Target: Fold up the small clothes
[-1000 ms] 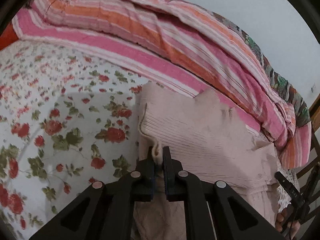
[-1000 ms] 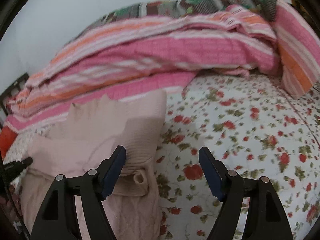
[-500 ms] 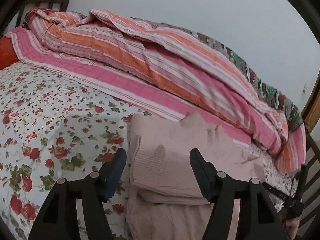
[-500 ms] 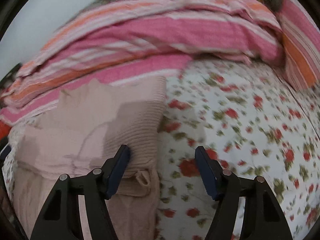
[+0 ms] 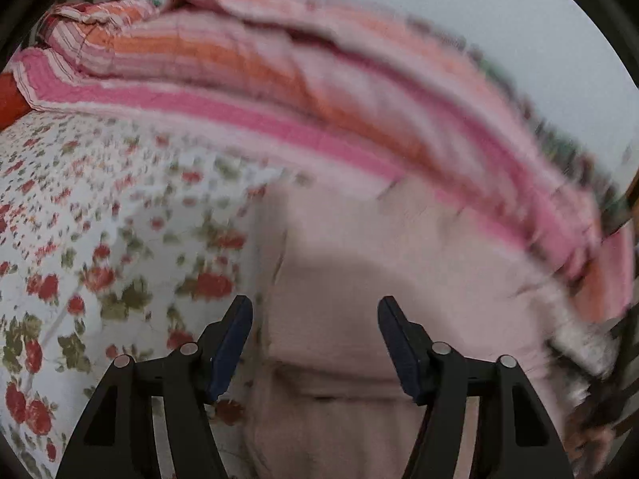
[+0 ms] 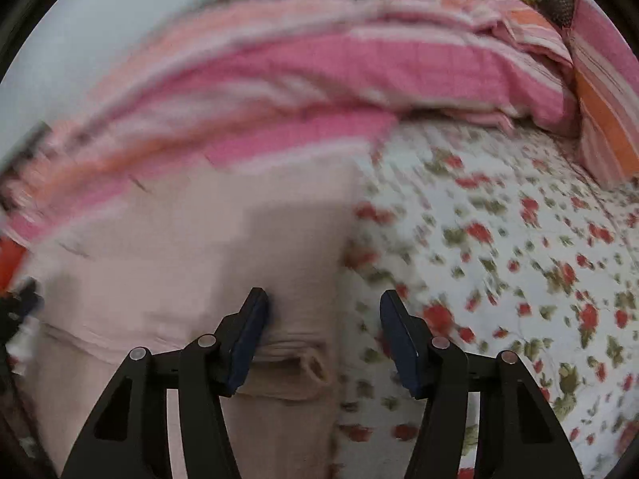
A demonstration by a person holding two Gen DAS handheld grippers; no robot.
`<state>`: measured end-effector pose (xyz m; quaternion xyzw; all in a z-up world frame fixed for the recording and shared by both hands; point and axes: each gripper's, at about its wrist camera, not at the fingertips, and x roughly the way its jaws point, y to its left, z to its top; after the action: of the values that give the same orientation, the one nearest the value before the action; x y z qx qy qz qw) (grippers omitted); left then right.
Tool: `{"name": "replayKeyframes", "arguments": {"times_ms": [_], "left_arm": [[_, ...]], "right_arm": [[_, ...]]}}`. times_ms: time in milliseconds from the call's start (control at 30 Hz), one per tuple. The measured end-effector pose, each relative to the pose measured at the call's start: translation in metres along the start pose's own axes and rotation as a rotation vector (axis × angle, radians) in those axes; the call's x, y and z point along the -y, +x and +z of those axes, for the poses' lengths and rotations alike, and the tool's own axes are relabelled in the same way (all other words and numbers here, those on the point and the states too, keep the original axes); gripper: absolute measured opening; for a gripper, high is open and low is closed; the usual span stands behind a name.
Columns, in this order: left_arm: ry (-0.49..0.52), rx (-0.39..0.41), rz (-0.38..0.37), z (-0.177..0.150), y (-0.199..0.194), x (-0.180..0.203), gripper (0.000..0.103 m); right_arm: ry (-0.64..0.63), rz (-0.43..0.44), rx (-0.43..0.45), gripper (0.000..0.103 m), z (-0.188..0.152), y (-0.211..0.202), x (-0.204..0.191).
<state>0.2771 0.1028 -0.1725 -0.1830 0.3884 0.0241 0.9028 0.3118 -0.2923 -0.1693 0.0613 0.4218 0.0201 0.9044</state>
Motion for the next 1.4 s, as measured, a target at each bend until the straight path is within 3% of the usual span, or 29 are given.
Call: {"name": "replayKeyframes", "arguments": {"times_ms": [100,233,367,533,600,667,767,933,1067,1167,1267,1400], "left_arm": [[0.009,0.017,-0.022,-0.001,-0.005,0.001,0.062],[-0.007,0.112,-0.094,0.002,-0.029,-0.003,0.064],[-0.012,0.125,-0.130,0.005,-0.029,0.000,0.064],[0.064,0.026,-0.032,-0.002,0.002,0.015,0.054],[0.089,0.027,-0.007,-0.004,0.002,0.019,0.054],[0.096,0.021,0.001,-0.005,0.002,0.019,0.054],[0.101,0.010,0.007,-0.005,0.002,0.018,0.056],[0.136,0.009,0.035,-0.006,0.003,0.023,0.060],[0.146,0.007,0.041,-0.007,0.004,0.024,0.072],[0.120,-0.006,0.044,-0.007,0.007,0.020,0.076],[0.085,-0.005,0.013,-0.007,0.005,0.013,0.076],[0.101,0.006,0.030,-0.009,0.004,0.017,0.075]], "right_arm": [[0.044,-0.020,-0.005,0.056,0.000,0.000,0.009],[0.049,-0.053,0.019,0.054,-0.001,-0.007,0.012],[0.052,-0.026,0.076,0.042,-0.001,-0.020,0.014],[-0.029,0.051,0.135,0.041,0.005,-0.026,-0.003],[-0.069,-0.026,0.090,0.040,0.003,-0.014,-0.009],[-0.032,-0.028,0.020,0.040,0.002,0.000,-0.003],[-0.012,-0.030,0.027,0.044,0.003,-0.003,0.003],[-0.118,-0.074,0.058,0.050,0.000,-0.013,-0.016],[-0.235,-0.085,0.114,0.079,-0.006,-0.027,-0.036],[-0.302,-0.076,0.167,0.081,-0.012,-0.037,-0.047],[-0.317,-0.081,0.173,0.081,-0.016,-0.035,-0.049],[-0.304,-0.050,0.160,0.081,-0.016,-0.032,-0.047]]}}
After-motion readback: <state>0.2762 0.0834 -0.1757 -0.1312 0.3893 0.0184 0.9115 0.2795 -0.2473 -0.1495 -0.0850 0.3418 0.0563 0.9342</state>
